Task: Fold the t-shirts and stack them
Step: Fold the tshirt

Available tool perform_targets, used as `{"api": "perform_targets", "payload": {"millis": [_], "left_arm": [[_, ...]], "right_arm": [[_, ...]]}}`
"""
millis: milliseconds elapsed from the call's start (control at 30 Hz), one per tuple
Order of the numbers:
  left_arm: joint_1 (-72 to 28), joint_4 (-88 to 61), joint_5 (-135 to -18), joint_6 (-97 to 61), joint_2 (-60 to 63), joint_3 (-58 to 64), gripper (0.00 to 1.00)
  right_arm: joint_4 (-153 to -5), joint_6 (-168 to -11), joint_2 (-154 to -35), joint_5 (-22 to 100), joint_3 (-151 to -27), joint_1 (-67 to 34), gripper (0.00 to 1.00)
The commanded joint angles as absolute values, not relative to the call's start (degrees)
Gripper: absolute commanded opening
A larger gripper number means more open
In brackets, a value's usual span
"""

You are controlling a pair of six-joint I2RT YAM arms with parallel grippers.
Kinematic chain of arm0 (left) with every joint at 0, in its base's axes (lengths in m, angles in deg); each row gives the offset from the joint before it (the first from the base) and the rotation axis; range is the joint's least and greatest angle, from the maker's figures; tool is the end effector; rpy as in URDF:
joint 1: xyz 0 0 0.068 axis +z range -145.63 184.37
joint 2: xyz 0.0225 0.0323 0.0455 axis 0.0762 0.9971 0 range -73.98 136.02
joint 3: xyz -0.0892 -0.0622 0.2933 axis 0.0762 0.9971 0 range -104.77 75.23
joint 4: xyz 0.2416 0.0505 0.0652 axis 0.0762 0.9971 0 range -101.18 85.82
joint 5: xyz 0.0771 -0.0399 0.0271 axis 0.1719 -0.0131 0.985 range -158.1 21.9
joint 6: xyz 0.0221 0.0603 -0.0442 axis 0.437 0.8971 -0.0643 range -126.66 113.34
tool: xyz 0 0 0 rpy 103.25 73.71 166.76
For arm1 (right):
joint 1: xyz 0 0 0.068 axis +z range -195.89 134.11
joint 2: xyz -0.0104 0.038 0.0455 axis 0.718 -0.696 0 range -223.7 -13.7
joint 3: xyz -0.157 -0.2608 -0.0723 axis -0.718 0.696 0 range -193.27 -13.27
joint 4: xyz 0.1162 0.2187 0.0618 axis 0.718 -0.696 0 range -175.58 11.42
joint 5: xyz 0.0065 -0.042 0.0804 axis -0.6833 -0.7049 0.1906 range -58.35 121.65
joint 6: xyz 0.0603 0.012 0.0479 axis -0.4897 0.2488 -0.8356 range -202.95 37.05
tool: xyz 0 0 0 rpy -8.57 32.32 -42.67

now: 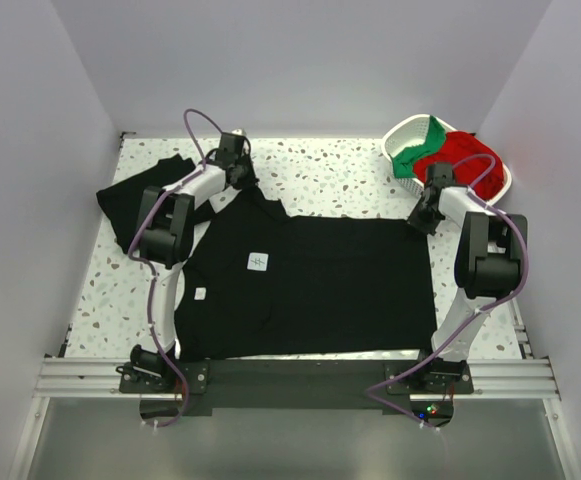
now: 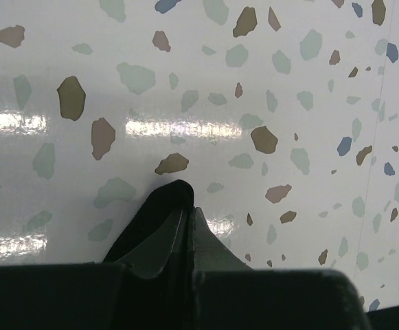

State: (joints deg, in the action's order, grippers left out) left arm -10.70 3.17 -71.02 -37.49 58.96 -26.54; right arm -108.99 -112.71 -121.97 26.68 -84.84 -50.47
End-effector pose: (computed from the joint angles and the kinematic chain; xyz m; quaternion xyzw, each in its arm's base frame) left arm 0.5412 -0.1492 0.1645 -0.1173 0.9179 -0.1693 0.3393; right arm 0.3955 -0.0375 0.1797 0.2973 0.9330 0.0017 0.2028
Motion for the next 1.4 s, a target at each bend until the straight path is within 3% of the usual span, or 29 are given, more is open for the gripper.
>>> {"api": "perform_targets", "payload": {"millis": [0,300,1000,1367], "left_arm": [[-10.8,1.7,-70.1,-36.5,54.5,-27.2,0.03],[-10.8,2.2,-69.7,-35.7,52.6,-26.6,0.0],[-10.9,7.2,-68.5,-30.9,47.9,-27.9,0.0],[-11.4,10.7,-70.4,-27.2,47.5,-32.8,0.0]], "right_arm": [[-108.5,-112.1,-121.4,26.0,-87.4,-50.5,0.11],[-109.8,-111.6,-120.8,25.1,-88.9,-50.5,0.0],[-113.9,-106.9,-116.0,18.6,-91.0,-52.4,0.0],[-114.6,-105.5,-115.7,20.7,-92.9,-53.8,0.0]]}}
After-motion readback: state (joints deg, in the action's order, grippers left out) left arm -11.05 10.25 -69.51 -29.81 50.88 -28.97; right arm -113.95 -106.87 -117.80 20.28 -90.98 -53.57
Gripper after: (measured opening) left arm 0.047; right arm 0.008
